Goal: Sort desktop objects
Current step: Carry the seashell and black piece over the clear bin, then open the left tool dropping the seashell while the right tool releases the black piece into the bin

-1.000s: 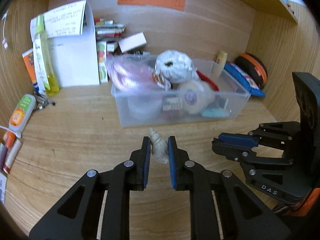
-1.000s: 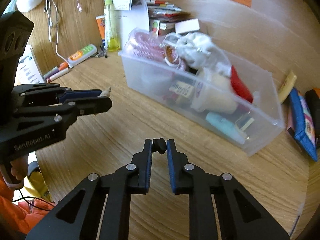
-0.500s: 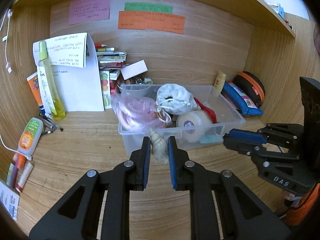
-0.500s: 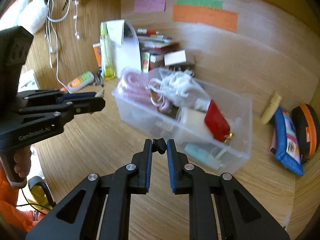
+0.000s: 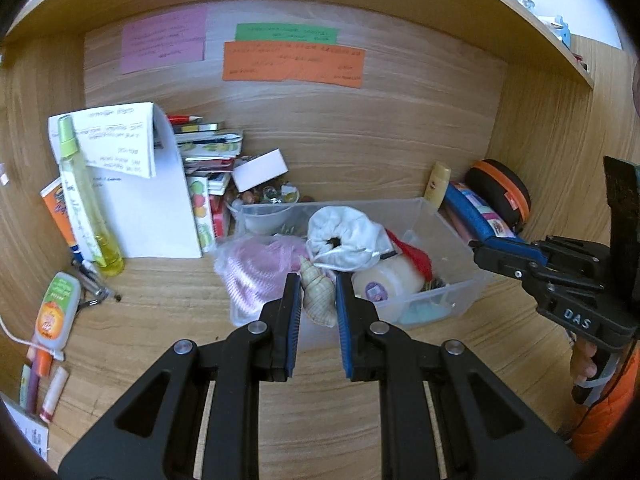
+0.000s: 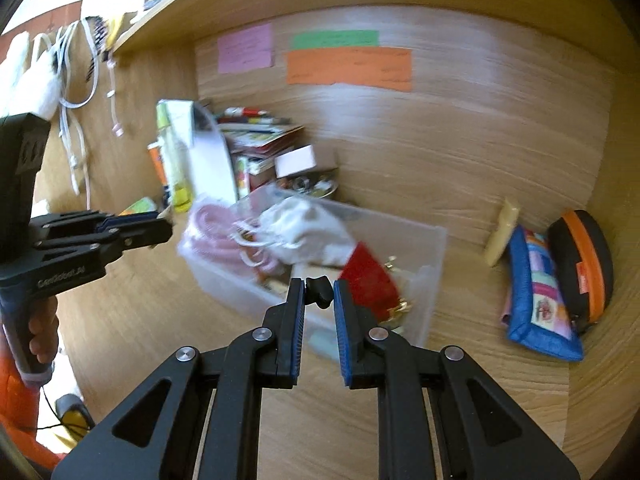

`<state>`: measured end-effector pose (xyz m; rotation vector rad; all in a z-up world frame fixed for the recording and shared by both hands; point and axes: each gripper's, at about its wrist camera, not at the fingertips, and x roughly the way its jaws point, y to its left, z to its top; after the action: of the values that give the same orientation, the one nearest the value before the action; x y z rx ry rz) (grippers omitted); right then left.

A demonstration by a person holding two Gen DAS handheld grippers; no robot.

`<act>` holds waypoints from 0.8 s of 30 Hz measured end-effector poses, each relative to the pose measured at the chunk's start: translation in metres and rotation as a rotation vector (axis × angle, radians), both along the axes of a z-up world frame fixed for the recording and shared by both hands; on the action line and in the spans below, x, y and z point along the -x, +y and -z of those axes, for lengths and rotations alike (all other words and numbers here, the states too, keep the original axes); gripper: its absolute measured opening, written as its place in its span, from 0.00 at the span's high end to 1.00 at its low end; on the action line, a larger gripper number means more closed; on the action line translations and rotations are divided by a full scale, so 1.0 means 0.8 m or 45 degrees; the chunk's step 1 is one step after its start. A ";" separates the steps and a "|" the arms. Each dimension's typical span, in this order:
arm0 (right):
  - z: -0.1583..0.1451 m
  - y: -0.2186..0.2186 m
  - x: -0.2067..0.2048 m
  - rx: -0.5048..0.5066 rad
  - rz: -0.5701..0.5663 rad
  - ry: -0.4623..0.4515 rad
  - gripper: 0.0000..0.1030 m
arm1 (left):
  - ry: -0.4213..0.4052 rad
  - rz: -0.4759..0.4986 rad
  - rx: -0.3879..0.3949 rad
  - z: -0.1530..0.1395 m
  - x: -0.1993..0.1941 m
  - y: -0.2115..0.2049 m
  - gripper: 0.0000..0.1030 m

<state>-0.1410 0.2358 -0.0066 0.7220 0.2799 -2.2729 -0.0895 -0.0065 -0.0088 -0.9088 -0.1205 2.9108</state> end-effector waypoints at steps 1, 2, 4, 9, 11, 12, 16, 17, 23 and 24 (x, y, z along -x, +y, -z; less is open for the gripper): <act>0.000 0.001 0.005 -0.003 0.015 -0.003 0.87 | -0.004 0.013 -0.009 0.001 0.004 0.002 0.84; 0.000 0.002 0.010 -0.008 0.026 -0.005 0.87 | -0.007 0.023 -0.014 0.002 0.007 0.004 0.84; 0.000 0.002 0.020 -0.013 0.046 -0.010 0.87 | -0.018 0.040 -0.014 0.004 0.014 0.011 0.84; 0.010 -0.004 0.043 -0.002 0.050 -0.074 0.87 | -0.078 0.104 -0.033 0.016 0.038 0.027 0.84; 0.018 -0.013 0.047 -0.008 0.040 -0.095 0.87 | -0.110 0.115 -0.034 0.024 0.049 0.033 0.84; 0.022 -0.017 0.048 -0.011 0.032 -0.101 0.87 | -0.122 0.120 -0.032 0.027 0.054 0.035 0.84; 0.036 -0.028 0.055 -0.022 0.019 -0.123 0.87 | -0.160 0.122 -0.022 0.038 0.067 0.040 0.84; 0.039 -0.029 0.057 -0.023 0.020 -0.130 0.87 | -0.163 0.121 -0.022 0.040 0.069 0.040 0.84; 0.047 -0.020 0.070 0.025 0.020 -0.180 0.87 | -0.197 0.106 -0.025 0.051 0.082 0.038 0.84; 0.047 -0.019 0.071 0.028 0.027 -0.180 0.87 | -0.198 0.102 -0.020 0.053 0.084 0.038 0.84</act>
<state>-0.1982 0.2210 -0.0445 0.8735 0.1807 -2.2284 -0.1566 0.0243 -0.0508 -1.1105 -0.1146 2.7602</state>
